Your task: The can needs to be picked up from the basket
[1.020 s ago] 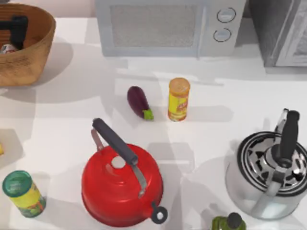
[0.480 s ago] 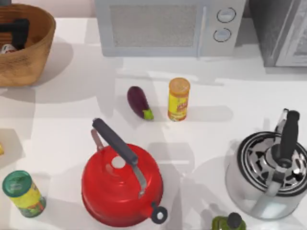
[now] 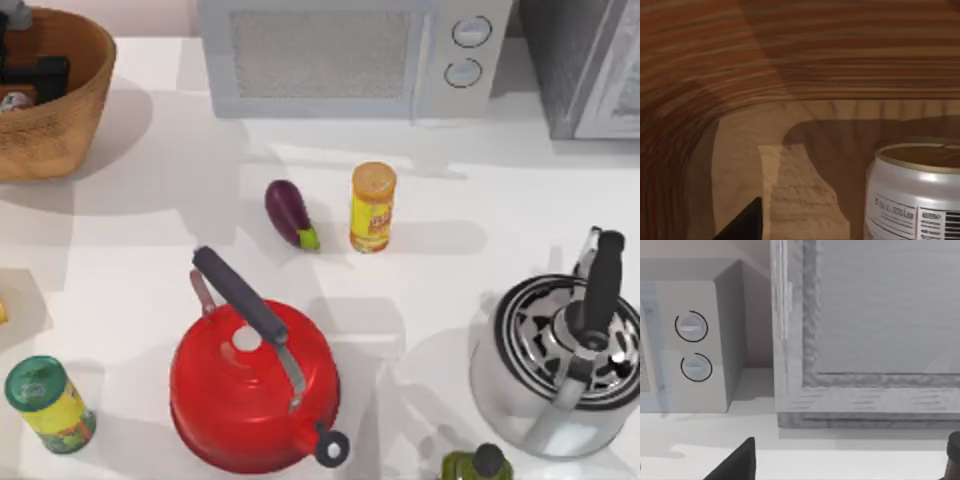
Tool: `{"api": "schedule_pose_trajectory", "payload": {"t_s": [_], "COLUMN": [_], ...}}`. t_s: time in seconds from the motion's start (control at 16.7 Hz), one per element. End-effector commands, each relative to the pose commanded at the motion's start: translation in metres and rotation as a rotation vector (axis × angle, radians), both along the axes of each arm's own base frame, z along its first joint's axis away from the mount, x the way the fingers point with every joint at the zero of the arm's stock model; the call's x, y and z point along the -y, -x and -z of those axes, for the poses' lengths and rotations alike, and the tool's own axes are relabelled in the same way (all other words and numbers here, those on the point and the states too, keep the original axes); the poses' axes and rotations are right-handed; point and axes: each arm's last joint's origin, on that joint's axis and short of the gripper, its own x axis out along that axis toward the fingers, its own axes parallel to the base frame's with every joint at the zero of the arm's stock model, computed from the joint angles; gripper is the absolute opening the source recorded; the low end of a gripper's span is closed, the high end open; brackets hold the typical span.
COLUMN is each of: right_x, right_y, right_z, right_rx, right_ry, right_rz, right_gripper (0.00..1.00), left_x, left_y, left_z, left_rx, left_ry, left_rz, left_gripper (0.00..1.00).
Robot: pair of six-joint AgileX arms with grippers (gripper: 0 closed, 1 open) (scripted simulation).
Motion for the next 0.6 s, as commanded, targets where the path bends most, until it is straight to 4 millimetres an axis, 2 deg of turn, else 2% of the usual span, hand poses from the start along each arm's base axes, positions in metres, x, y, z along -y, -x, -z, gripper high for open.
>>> {"api": "schedule_pose_trajectory", "payload": {"t_s": [0.12,0.6], "right_x": [0.0000,0.0000], "right_y": [0.0000,0.0000], "right_z": [0.0000,0.0000], "right_rx": [0.000,0.000], "right_ry": [0.000,0.000], "right_rz": [0.000,0.000], "right_gripper": [1.00,1.00], "left_x": [0.0000,0.0000], "left_y": [0.0000,0.0000], "left_z": [0.0000,0.0000], "left_rx": [0.000,0.000], "left_ry": [0.000,0.000], "left_rz": [0.000,0.000], "left_gripper": [1.00,0.40]}}
